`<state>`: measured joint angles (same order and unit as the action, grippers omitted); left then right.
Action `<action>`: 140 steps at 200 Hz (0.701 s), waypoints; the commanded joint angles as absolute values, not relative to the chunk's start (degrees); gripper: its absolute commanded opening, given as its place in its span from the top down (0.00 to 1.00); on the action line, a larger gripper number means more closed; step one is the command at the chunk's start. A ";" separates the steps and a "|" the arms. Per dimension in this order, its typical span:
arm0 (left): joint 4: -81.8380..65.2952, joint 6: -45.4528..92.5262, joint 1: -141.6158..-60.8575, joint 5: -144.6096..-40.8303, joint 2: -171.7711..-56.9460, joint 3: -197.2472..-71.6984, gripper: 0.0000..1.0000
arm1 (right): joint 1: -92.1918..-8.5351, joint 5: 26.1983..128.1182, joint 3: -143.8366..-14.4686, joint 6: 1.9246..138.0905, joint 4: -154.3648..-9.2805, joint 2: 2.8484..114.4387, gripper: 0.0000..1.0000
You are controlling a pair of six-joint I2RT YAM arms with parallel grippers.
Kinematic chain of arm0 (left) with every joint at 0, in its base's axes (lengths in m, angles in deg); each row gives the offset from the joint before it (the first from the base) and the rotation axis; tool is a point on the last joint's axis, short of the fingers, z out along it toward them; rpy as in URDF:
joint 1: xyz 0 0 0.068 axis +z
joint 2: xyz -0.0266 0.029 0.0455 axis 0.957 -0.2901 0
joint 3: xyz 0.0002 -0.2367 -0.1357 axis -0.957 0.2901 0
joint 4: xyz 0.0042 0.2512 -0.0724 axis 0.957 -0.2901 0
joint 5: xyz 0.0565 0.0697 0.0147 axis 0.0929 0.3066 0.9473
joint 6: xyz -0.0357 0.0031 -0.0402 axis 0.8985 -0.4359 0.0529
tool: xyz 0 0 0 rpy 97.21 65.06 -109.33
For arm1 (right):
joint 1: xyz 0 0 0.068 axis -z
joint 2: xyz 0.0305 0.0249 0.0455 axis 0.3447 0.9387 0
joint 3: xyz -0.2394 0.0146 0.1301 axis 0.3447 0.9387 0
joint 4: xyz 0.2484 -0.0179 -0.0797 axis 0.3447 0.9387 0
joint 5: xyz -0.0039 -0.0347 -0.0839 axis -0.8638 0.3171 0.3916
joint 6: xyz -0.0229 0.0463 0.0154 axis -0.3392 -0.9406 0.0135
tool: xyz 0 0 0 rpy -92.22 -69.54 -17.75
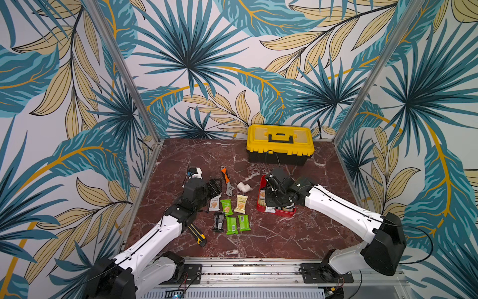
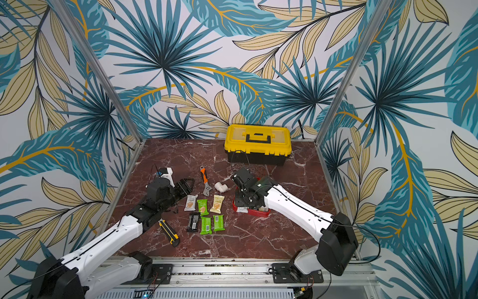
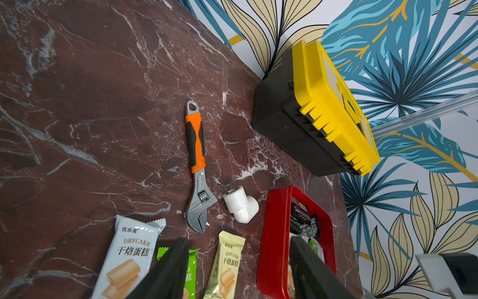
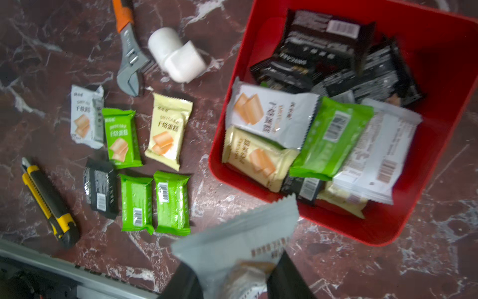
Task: Take the cookies out of the storage box
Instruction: Place the cookie at the center of the board.
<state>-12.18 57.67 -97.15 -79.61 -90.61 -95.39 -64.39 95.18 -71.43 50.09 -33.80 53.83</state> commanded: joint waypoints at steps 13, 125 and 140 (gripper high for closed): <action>-11.66 58.65 -96.95 -78.57 -89.17 -93.42 0.34 | -71.02 94.86 -69.84 43.75 -34.26 57.50 0.61; -12.63 59.25 -96.87 -77.50 -86.20 -90.96 0.34 | -73.89 96.63 -72.60 40.41 -37.63 75.32 0.65; -12.63 59.14 -96.87 -77.55 -86.13 -90.97 0.34 | -73.87 96.89 -72.86 40.46 -37.78 76.33 0.62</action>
<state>-12.62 59.51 -97.15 -78.12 -87.07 -92.13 -73.63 95.24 -71.85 41.33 -37.69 74.46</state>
